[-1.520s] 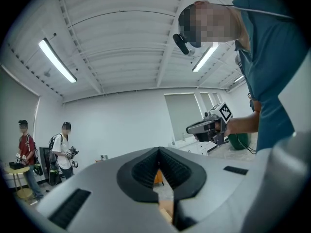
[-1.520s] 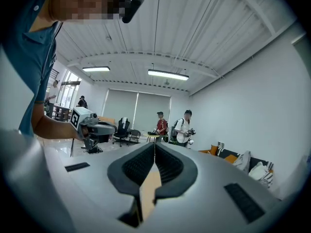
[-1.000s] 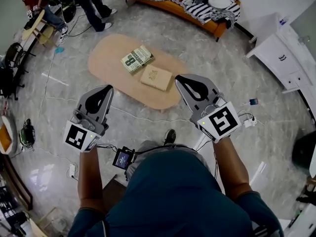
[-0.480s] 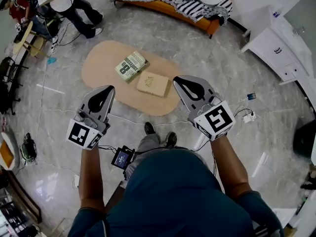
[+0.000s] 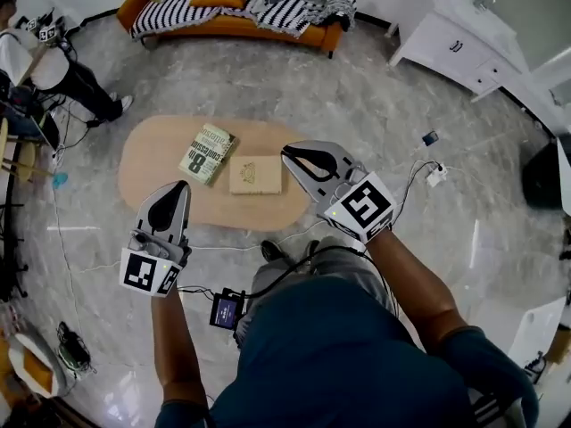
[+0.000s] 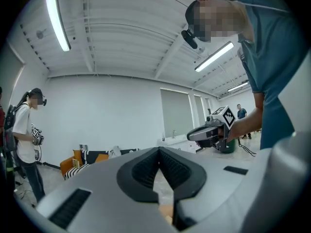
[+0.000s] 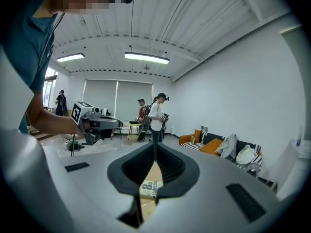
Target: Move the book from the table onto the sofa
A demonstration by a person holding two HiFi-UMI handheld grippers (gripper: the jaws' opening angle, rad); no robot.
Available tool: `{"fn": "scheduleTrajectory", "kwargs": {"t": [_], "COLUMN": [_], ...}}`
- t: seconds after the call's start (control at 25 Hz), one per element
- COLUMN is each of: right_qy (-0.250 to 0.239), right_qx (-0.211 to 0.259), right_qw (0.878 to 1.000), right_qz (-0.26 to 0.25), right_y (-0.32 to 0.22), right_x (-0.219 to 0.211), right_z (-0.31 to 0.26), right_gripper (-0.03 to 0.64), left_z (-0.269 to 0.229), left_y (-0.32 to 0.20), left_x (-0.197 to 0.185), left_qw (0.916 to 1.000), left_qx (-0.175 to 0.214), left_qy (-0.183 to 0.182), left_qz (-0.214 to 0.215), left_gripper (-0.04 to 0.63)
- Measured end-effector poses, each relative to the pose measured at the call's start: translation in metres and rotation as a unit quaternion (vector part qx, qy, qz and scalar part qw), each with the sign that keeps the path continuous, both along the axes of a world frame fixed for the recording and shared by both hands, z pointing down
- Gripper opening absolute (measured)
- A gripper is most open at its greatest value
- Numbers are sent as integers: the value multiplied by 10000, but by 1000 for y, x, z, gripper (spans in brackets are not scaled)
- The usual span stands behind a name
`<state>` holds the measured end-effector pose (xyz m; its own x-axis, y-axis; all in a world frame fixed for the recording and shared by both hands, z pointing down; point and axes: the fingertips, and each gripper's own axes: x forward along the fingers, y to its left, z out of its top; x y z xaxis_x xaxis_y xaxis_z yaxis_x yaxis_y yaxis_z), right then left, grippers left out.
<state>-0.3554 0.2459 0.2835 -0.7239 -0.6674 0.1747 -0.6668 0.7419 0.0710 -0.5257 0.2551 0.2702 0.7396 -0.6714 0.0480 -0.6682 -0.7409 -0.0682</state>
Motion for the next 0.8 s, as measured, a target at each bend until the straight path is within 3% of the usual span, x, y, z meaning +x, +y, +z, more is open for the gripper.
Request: {"fn": "scheduleTrajectory", "kwargs": {"t": [0.48,0.8], "right_qy": [-13,76], "right_qx": [-509,-1144], "right_qw": [9985,9931], "right_qz": [183,264], "right_y": [-56,-97], "right_x": [13,26], "right_z": [79,179], "right_gripper": [17,17], "left_z": [88,202], "left_y": [-63,-98], "left_x": [13,17], "left_qw": [9970,9843], "left_qx": [-775,-1755], "left_qy": [-42,-117], "left_qz": [5,-141], "left_gripper": [5,5]}}
